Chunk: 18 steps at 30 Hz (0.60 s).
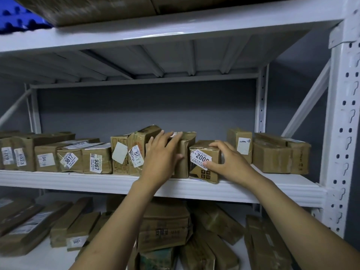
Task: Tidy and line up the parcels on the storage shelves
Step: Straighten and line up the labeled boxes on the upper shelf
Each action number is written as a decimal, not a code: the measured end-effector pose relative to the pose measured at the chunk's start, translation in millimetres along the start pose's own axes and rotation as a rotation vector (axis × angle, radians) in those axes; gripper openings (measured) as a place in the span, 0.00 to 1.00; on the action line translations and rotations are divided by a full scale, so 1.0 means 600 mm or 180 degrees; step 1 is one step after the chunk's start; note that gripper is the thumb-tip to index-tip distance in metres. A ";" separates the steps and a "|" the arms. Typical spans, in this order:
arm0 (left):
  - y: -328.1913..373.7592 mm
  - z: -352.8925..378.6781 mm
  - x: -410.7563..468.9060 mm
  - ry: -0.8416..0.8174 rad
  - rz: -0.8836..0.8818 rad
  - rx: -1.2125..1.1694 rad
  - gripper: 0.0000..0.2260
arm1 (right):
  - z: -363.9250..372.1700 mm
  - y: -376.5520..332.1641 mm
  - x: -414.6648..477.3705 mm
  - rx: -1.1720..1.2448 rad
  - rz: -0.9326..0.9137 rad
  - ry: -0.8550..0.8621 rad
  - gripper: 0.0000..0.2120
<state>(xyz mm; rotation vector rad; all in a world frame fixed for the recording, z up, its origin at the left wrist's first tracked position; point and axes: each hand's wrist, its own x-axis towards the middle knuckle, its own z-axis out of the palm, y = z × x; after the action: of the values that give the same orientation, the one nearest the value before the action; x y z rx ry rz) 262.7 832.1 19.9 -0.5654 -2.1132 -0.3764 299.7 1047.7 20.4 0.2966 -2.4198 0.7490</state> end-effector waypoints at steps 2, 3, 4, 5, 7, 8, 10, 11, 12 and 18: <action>-0.013 -0.001 0.003 -0.0136 0.0069 -0.0056 0.26 | 0.002 -0.002 0.002 0.0040 0.0008 -0.0025 0.27; -0.017 -0.002 0.004 -0.0149 0.0094 -0.0080 0.26 | 0.002 -0.004 0.004 0.0041 0.0014 -0.0039 0.27; -0.019 -0.003 0.006 -0.0163 0.0108 -0.0098 0.26 | 0.002 -0.007 0.006 0.0034 0.0020 -0.0046 0.27; -0.020 -0.004 0.007 -0.0182 0.0108 -0.0114 0.26 | 0.003 -0.010 0.008 0.0020 0.0030 -0.0054 0.26; -0.020 -0.005 0.008 -0.0201 0.0102 -0.0136 0.26 | 0.006 -0.015 0.010 -0.0005 0.0052 -0.0072 0.26; -0.021 -0.005 0.008 -0.0193 0.0116 -0.0136 0.26 | 0.008 -0.017 0.011 -0.0012 0.0063 -0.0081 0.27; -0.025 -0.002 0.008 -0.0135 0.0171 -0.0148 0.26 | 0.010 -0.019 0.010 -0.0003 0.0098 -0.0104 0.27; -0.027 0.000 0.008 -0.0108 0.0194 -0.0160 0.26 | 0.011 -0.020 0.010 0.0023 0.0118 -0.0105 0.27; -0.027 0.000 0.009 -0.0089 0.0205 -0.0167 0.25 | 0.011 -0.020 0.009 0.0054 0.0136 -0.0096 0.27; -0.021 -0.005 0.007 -0.0223 0.0129 -0.0165 0.25 | 0.004 -0.026 0.007 -0.0139 0.0105 -0.0284 0.31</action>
<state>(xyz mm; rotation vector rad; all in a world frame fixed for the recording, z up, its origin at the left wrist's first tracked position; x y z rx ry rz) 256.4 820.9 24.3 -0.6592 -2.1607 -0.3943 301.1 1033.2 28.1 0.2789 -2.5270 0.7099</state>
